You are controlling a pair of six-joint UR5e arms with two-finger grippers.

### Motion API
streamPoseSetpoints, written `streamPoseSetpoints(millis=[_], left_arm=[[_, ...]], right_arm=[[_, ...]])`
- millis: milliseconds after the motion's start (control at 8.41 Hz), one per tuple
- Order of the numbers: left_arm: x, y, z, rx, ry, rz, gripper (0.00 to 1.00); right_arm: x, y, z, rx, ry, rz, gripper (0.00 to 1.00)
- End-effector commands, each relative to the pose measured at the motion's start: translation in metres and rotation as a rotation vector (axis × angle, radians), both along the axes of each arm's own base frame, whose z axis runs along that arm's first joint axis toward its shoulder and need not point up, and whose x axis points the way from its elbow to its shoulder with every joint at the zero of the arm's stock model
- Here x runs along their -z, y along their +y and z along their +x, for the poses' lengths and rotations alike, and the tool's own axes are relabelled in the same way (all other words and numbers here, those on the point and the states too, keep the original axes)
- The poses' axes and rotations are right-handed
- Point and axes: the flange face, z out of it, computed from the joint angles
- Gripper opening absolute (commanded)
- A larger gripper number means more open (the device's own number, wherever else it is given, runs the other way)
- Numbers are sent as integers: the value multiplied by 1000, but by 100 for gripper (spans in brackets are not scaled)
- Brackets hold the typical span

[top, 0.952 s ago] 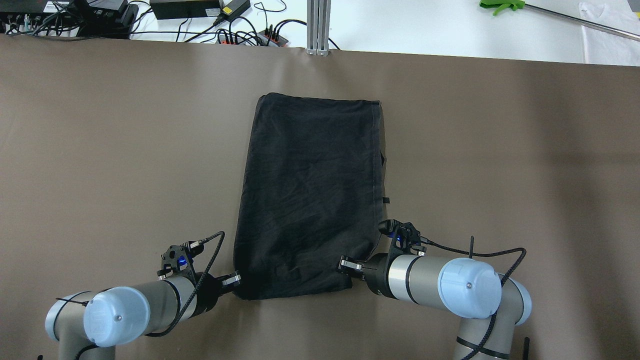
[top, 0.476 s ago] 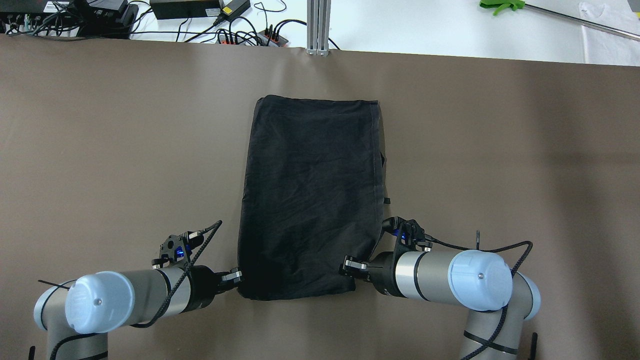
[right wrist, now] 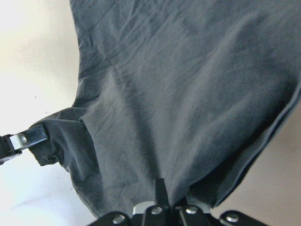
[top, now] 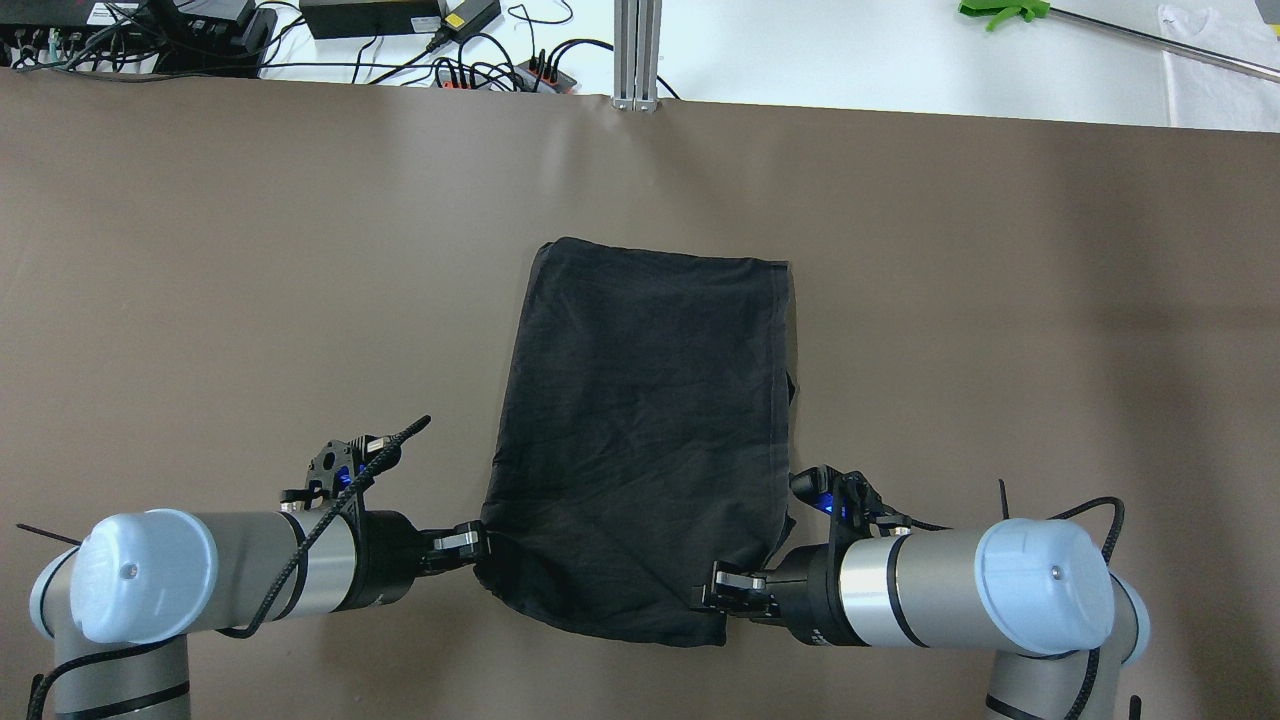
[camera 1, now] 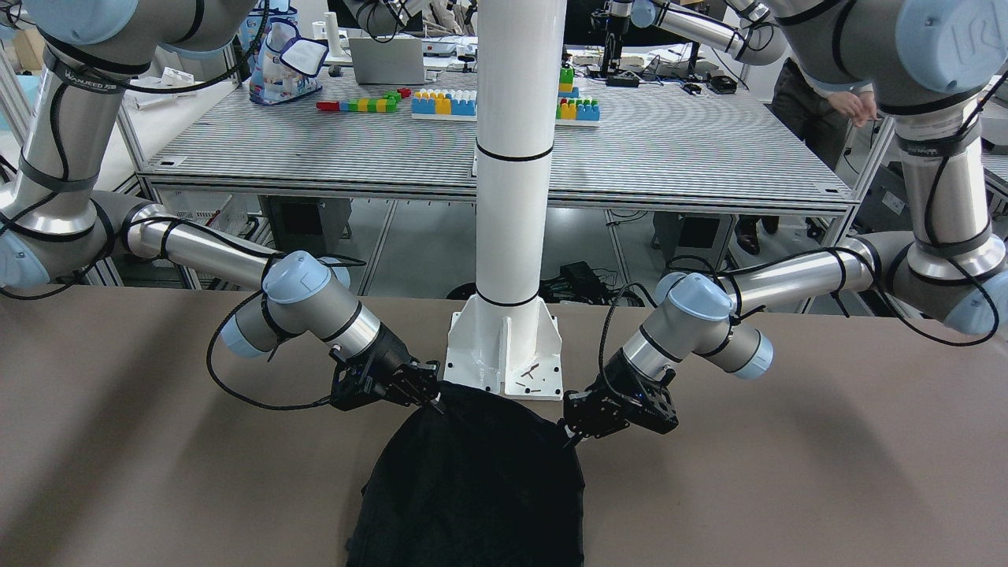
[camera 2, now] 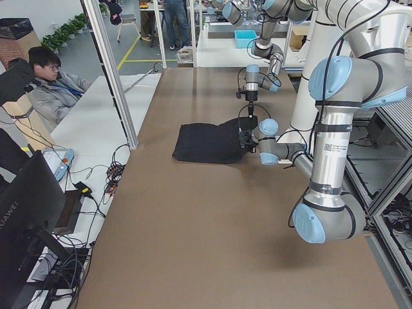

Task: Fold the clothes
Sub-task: 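Lift the near end and fold it toward the far end with both grippers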

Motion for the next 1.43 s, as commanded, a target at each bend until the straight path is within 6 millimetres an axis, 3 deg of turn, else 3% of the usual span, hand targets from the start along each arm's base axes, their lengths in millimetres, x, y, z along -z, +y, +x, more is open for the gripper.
streamPoseSetpoints(millis=[0,119,238,476,714,1071,1309], left_arm=[[9,-30,-33,13,21,1,0],[7,-60,-53,22,6,25,0],[4,-90,-60,53,-28,19,0],[18,-143,-50,110,-55,26,0],[21,-165,-42,132,-64,19,0],[16,-179,-51,156,-76,16,0],[14,-202,-54,185,-89,4,0]], right_arm=[[0,-17,10,-39,1,13,0],[-1,-45,29,-99,4,17,0],[1,-66,44,-146,11,43,0],[3,-109,43,-212,27,50,0],[11,-137,16,-247,38,51,0],[20,-157,1,-316,45,55,0],[19,-181,-3,-368,63,54,0]])
